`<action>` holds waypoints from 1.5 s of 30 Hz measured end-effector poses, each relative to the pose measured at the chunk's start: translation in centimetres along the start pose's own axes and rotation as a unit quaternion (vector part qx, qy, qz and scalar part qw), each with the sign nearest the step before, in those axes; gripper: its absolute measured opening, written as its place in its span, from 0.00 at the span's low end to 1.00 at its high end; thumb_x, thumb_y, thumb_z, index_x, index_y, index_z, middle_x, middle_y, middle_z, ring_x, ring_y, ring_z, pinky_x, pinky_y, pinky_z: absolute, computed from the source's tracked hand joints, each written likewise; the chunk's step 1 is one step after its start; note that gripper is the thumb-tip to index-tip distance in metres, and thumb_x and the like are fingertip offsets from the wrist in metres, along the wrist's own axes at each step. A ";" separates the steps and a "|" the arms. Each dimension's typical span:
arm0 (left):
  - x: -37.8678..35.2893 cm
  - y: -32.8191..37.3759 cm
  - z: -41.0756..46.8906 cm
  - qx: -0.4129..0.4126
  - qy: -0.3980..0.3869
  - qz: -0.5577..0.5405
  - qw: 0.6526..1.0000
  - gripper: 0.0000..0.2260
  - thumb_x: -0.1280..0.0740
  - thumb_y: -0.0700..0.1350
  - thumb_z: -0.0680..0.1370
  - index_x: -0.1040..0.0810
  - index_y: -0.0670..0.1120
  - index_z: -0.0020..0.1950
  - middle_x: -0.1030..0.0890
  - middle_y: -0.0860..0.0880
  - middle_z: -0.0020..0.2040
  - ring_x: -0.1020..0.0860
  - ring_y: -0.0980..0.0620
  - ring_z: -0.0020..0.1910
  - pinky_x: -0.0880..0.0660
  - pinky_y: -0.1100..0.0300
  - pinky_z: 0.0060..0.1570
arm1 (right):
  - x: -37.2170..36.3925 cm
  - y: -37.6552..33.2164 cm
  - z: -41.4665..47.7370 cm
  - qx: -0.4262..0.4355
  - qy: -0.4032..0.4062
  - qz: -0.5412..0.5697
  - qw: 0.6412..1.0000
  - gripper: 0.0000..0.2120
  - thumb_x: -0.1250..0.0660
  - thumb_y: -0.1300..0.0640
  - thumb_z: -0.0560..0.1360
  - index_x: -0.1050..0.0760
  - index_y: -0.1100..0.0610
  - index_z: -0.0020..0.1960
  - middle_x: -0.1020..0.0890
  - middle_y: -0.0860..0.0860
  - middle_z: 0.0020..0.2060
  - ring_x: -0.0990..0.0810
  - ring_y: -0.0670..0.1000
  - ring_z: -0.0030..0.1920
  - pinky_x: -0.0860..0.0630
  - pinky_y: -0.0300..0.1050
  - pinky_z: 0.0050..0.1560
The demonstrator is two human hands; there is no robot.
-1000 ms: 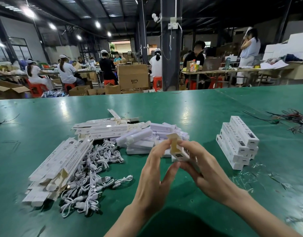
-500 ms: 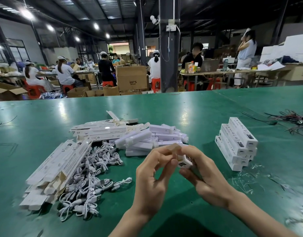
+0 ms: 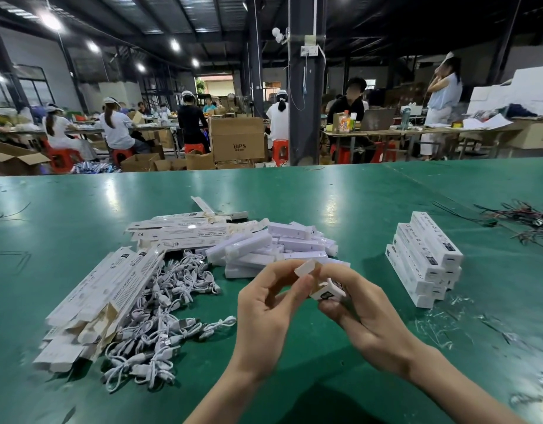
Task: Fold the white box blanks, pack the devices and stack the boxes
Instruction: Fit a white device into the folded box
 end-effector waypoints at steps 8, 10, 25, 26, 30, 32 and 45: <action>0.3 -0.8 0.5 0.065 -0.007 -0.042 0.997 0.06 0.27 0.41 0.69 0.19 0.48 0.43 0.15 0.46 0.43 0.18 0.53 0.43 0.23 0.65 0.44 | 0.4 -0.1 -0.1 -0.008 -0.014 -0.074 0.997 0.23 0.36 0.56 0.76 0.40 0.37 0.65 0.22 0.41 0.45 0.28 0.42 0.34 0.26 0.47 0.36; 0.3 -1.0 0.4 0.057 -0.011 -0.029 0.998 0.05 0.26 0.40 0.71 0.19 0.42 0.44 0.15 0.45 0.44 0.17 0.52 0.44 0.23 0.64 0.45 | 0.3 -0.1 0.1 -0.009 -0.014 -0.105 0.994 0.25 0.35 0.57 0.76 0.43 0.40 0.64 0.25 0.36 0.41 0.31 0.39 0.33 0.30 0.43 0.36; 0.3 -1.6 -0.3 0.034 0.032 0.001 0.999 0.06 0.30 0.42 0.73 0.14 0.48 0.46 0.14 0.47 0.46 0.16 0.51 0.45 0.20 0.60 0.47 | 0.2 -0.2 0.4 -0.037 -0.005 -0.133 0.990 0.20 0.34 0.53 0.74 0.38 0.42 0.61 0.26 0.33 0.40 0.29 0.40 0.35 0.25 0.50 0.39; 0.3 -1.6 -0.3 0.034 0.033 -0.001 0.999 0.06 0.30 0.42 0.73 0.14 0.48 0.46 0.14 0.47 0.45 0.16 0.51 0.45 0.20 0.61 0.46 | 0.2 -0.2 0.4 -0.037 -0.005 -0.130 0.991 0.20 0.34 0.54 0.74 0.38 0.42 0.61 0.26 0.33 0.40 0.29 0.39 0.35 0.25 0.50 0.39; 0.2 -1.7 -0.3 0.035 0.030 -0.011 0.999 0.06 0.30 0.42 0.73 0.15 0.46 0.47 0.14 0.47 0.46 0.16 0.51 0.46 0.20 0.61 0.48 | 0.3 -0.2 0.4 -0.035 -0.004 -0.125 0.992 0.19 0.34 0.54 0.74 0.37 0.42 0.61 0.26 0.35 0.41 0.28 0.46 0.36 0.24 0.53 0.39; 0.1 -1.7 -0.4 0.034 0.026 -0.014 0.999 0.06 0.30 0.41 0.72 0.15 0.44 0.48 0.14 0.47 0.47 0.16 0.52 0.47 0.21 0.62 0.48 | 0.3 -0.3 0.3 -0.033 -0.003 -0.120 0.992 0.18 0.35 0.53 0.75 0.37 0.43 0.61 0.25 0.36 0.42 0.27 0.48 0.36 0.24 0.54 0.39; 0.2 -0.9 -0.5 -0.171 -0.035 0.236 0.956 0.05 0.31 0.36 0.75 0.17 0.37 0.49 0.17 0.47 0.53 0.18 0.54 0.53 0.22 0.59 0.53 | 0.6 -0.2 0.3 -0.050 -0.015 -0.129 0.990 0.18 0.35 0.54 0.75 0.35 0.44 0.62 0.25 0.32 0.41 0.29 0.38 0.36 0.28 0.43 0.39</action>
Point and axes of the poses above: each hand's wrist, its own z-axis towards the middle knuckle, its own x-axis out of the back of the hand, y = z × x, the point moved 4 cm from there along z, towards the middle knuckle
